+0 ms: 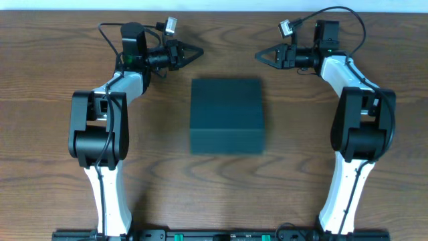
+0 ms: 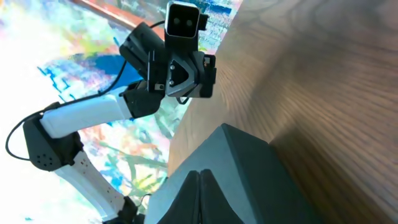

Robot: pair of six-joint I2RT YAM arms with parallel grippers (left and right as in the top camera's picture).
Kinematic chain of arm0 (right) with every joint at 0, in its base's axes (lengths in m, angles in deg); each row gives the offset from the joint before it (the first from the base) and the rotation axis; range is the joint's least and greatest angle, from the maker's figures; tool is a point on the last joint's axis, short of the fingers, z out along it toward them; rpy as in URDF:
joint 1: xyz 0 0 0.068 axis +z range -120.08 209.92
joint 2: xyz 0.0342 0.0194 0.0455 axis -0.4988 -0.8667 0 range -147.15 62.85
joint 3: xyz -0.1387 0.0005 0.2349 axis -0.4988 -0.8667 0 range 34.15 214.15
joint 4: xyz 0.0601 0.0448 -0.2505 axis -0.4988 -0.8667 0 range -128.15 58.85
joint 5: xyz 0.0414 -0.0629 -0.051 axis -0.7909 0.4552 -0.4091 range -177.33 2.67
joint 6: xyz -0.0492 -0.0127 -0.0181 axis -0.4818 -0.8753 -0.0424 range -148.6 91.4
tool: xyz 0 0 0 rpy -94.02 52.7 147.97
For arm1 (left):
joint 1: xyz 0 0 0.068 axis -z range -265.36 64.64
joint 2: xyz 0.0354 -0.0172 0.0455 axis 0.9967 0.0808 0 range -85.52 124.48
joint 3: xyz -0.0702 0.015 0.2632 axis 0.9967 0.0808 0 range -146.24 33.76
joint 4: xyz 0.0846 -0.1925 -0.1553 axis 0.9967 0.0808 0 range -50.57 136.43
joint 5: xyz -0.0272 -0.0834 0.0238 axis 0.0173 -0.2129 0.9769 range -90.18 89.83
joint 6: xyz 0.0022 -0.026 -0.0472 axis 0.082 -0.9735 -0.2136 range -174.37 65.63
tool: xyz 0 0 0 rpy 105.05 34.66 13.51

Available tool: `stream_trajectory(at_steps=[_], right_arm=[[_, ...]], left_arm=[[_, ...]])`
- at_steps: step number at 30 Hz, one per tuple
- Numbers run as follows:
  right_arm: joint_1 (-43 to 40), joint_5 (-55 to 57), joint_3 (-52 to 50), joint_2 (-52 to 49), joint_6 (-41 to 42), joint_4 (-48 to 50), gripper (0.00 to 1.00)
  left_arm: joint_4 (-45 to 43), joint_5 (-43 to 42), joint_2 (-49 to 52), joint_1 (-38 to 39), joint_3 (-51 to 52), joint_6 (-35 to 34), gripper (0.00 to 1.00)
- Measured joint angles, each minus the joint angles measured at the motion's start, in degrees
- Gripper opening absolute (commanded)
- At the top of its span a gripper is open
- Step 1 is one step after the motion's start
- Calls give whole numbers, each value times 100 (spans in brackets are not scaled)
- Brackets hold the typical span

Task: Pack container
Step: 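Lift both grippers up and away from the closed black box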

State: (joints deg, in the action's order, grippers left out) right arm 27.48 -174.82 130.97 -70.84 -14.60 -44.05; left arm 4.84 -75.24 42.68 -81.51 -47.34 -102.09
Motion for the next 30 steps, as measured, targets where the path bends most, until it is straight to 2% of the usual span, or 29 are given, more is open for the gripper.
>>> stream_trajectory(at_steps=[7, 12, 18, 21, 25, 30], right_arm=[[-59, 144, 0, 0, 120, 0, 2], [-136, 905, 0, 0, 616, -81, 2], [-382, 3311, 11, 0, 1119, -1491, 2], [-404, 4162, 11, 0, 1102, -1797, 2], [-404, 4944, 44, 7, 905, -2157, 2], [-404, 5713, 470, 249, 275, -3014, 2]], left_arm=[[0, -2, 0, 0, 0, -2, 6], [-37, -2, -2, 0, 0, -7, 6], [-166, 0, -103, 0, 0, -9, 6], [-168, 4, -295, 13, 0, -9, 6], [-173, 52, -647, 105, 0, -4, 6], [-184, 275, -896, 295, 0, -4, 6]])
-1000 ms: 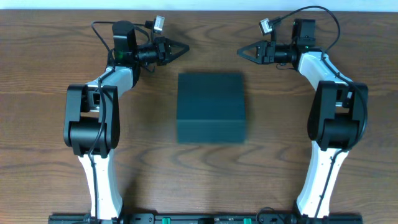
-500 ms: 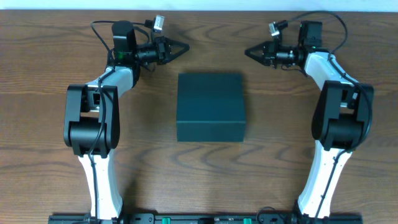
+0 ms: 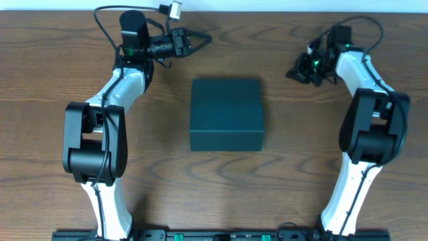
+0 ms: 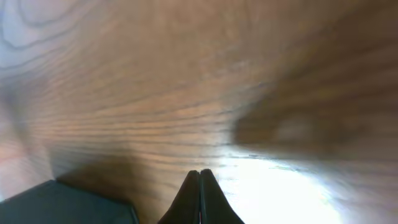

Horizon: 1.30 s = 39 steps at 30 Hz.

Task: Pack container
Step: 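Lift both grippers up and away from the closed black box, then lower the left gripper onto the top of the black box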

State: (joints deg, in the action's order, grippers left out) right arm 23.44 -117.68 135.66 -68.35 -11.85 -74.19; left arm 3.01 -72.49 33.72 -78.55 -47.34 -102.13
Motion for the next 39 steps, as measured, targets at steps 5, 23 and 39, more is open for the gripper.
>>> stream_trajectory(at_steps=[5, 23, 39], right_arm=[[0, 584, 693, 883, -706, -710, 2], [-70, 1805, 942, 1939, -1620, -979, 1], [-455, 1056, 942, 1952, -2208, -2028, 2]], left_arm=[[181, 835, 0, -46, 0, -411, 6], [4354, 3543, -2, 1060, -555, 1547, 6], [8356, 4291, -723, 1967, -1965, 5442, 6]])
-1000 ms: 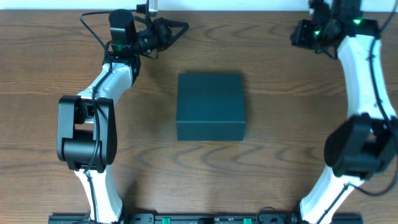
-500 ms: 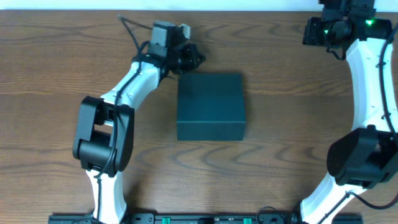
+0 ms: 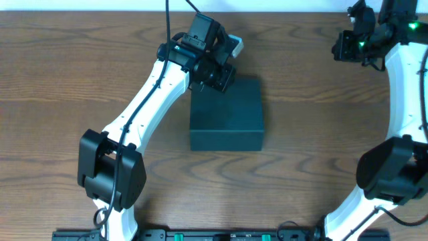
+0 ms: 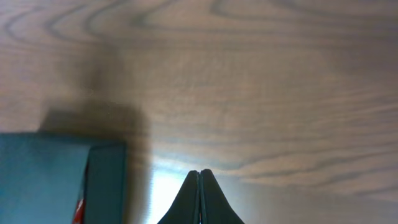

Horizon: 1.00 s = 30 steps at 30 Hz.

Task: Pack container
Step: 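Lower the left gripper onto the top of the black box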

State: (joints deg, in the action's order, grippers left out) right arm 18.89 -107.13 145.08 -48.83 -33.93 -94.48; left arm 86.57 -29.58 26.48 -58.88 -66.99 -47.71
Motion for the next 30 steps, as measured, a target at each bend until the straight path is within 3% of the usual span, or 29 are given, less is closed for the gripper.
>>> stream_trajectory(at_steps=[5, 9, 20, 25, 30], right_arm=[[0, -297, 0, 118, -72, -597, 2], [0, -546, 0, 409, -96, -887, 1], [0, -828, 0, 1849, -138, -1725, 2], [37, -852, 0, 1996, -310, -2472, 1], [625, -715, -433, 2002, -442, -2496, 2]], left_arm=[[839, -155, 0, 0, 0, 866, 6], [1008, -177, 0, 35, 129, 1276, 6], [28, -457, -66, 90, 1530, 1633, 6], [-367, -535, -251, 85, 1915, 1635, 6], [-339, -616, -254, 74, 1928, 1635, 6]])
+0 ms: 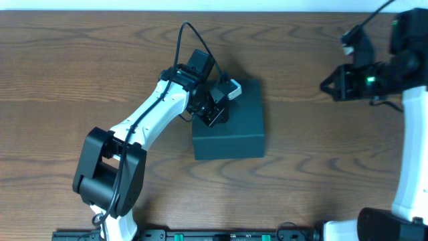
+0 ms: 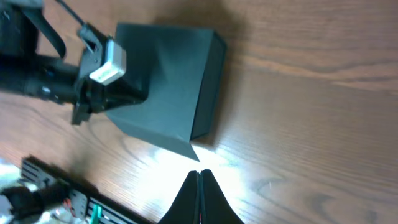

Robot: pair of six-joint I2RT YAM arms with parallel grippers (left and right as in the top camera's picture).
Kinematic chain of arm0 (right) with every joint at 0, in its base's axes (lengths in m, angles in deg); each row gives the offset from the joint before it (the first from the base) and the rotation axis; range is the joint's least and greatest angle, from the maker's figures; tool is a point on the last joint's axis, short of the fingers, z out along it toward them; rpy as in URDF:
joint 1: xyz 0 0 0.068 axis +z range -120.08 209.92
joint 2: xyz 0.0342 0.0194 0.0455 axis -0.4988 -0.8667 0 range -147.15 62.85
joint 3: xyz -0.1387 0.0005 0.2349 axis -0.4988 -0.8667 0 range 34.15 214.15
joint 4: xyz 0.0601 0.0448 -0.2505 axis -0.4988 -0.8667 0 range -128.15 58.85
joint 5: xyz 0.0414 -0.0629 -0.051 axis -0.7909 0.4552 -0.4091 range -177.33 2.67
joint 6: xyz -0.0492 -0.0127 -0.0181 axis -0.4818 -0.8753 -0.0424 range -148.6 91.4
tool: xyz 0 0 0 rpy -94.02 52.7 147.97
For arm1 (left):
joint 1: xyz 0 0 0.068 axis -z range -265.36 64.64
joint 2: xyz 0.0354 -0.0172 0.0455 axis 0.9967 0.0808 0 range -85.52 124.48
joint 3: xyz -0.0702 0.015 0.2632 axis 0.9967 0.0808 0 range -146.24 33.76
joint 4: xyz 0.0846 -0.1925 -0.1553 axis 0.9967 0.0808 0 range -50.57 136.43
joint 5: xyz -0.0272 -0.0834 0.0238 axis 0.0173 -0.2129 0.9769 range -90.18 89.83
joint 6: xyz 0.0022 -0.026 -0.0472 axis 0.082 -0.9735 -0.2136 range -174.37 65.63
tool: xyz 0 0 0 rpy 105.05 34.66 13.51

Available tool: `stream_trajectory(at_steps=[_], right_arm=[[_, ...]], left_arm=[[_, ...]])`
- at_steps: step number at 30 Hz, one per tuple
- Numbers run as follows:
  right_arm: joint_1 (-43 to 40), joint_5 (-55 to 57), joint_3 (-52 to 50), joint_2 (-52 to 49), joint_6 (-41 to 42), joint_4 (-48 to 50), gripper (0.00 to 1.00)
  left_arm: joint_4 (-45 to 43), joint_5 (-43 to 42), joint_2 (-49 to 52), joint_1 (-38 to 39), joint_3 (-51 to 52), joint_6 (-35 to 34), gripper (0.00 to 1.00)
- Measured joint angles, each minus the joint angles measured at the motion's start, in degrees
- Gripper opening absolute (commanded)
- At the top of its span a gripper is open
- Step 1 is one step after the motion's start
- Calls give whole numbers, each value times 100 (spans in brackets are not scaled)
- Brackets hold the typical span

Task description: Pack container

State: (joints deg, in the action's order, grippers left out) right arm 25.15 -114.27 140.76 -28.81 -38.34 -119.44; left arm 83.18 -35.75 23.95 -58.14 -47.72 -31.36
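Observation:
A closed dark teal box [image 1: 237,130] sits mid-table; the right wrist view shows the box [image 2: 171,74] from its side. My left gripper [image 1: 215,115] points down onto the box's left top edge, touching it. Its fingers blend with the dark lid, so their state is unclear. In the right wrist view the left gripper [image 2: 118,99] rests against the lid under its white wrist camera [image 2: 107,62]. My right gripper [image 1: 326,86] hangs high at the right, well clear of the box. The right gripper [image 2: 199,174] is shut with nothing in it.
The wooden table [image 1: 67,80] stretches bare to the left and right of the box. A black mounting rail [image 1: 200,235] with green parts runs along the front edge. The left arm [image 1: 150,114] crosses from the front left toward the box.
My left gripper moved from the box's far left corner down its left edge onto the lid. The box shifted slightly toward the front. The right arm dropped from the far right corner and turned toward the box.
Both grippers first hovered behind the box, pointing at each other. The right one then drew back to the right while the left stayed behind. The left later reached the box's far corner as the right went far right. Now the left presses on the lid.

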Motion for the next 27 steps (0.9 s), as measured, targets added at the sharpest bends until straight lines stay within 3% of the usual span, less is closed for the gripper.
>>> stream_trajectory(at_steps=[5, 13, 17, 27], right_arm=[[839, 94, -1510, -9, 144, 1073, 2], [1904, 111, -3860, -74, 1134, 3840, 2], [1987, 122, -4323, -74, 1526, 4424, 2], [2116, 85, -4437, -243, 1770, 4701, 1]], left_arm=[[295, -24, 2, 0, -120, -2, 6], [535, 168, 4, -223, -313, -2, 6], [542, 251, 4, -343, -315, -2, 6], [514, 310, 4, -345, -317, -2, 6]])
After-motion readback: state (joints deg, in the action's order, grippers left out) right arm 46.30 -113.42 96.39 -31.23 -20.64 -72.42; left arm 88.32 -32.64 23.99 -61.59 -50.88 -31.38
